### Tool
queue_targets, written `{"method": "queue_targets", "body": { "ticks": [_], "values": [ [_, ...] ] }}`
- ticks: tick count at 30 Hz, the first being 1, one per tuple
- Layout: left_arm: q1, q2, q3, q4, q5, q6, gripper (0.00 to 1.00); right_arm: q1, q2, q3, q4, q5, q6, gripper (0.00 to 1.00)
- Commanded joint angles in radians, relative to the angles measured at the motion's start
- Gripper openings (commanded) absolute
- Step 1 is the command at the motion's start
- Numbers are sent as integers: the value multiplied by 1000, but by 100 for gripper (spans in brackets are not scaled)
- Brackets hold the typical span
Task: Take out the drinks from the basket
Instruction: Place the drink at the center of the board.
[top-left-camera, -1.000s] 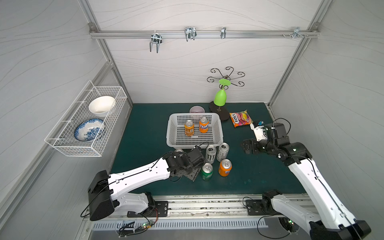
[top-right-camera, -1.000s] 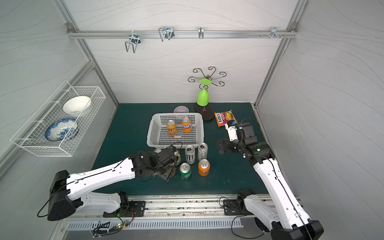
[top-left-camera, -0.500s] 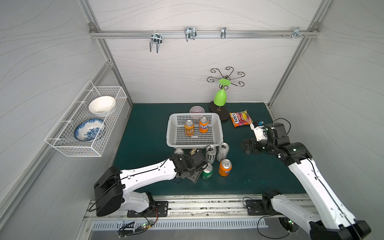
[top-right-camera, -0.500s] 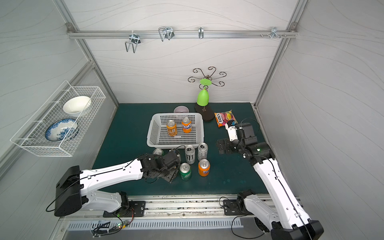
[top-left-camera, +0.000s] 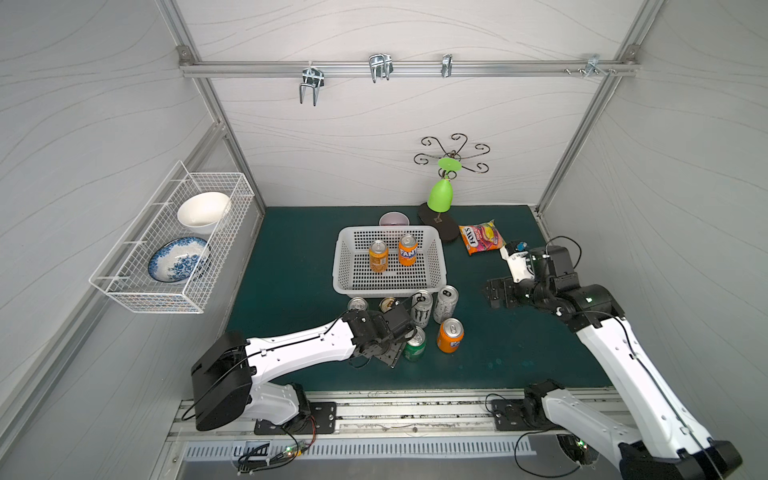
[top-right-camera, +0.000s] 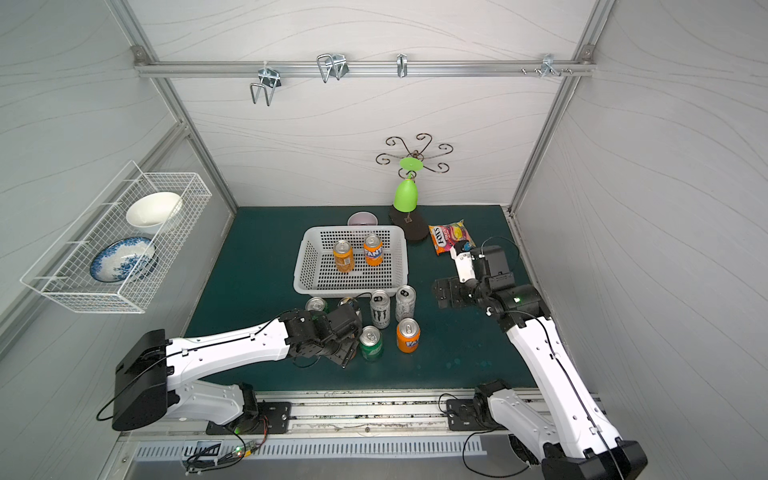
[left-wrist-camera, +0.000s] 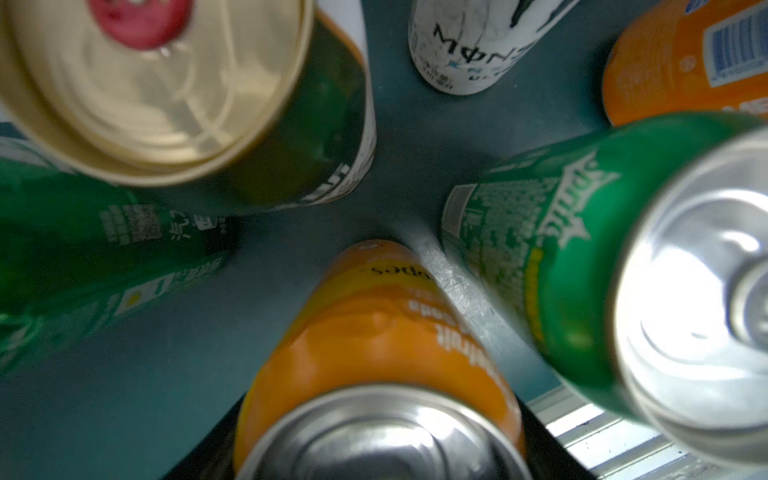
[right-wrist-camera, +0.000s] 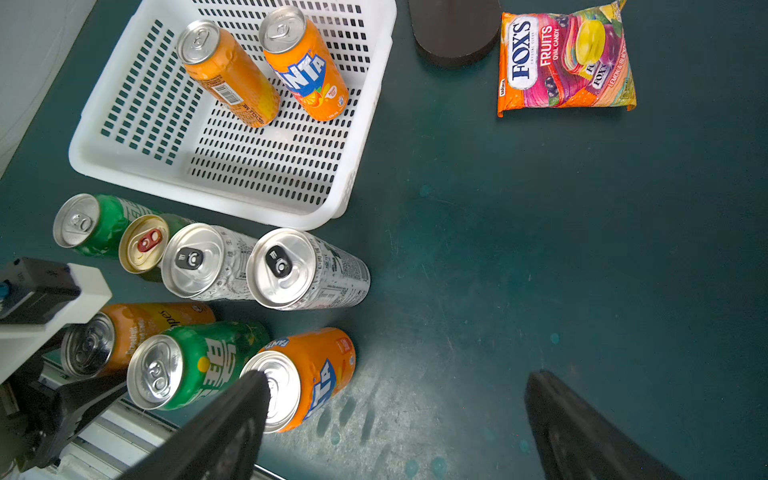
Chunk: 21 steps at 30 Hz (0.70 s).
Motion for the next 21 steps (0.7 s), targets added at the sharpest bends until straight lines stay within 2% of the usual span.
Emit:
{"method": "queue_targets", "body": {
  "ticks": [1, 8, 15, 21],
  "values": [
    [-4, -11, 9, 49, -13, -13, 64, -5, 3, 12, -2, 4, -16, 99],
    [-4, -24, 9, 24, -38, -13, 71, -5, 3, 12, -2, 5, -16, 99],
    [-4, -32, 11, 13, -47, -10, 82, -5, 3, 15, -3, 5, -17, 99],
    [-4, -72, 32, -20, -70, 2, 87, -4, 3, 16, -5, 5, -16, 99]
  ]
}}
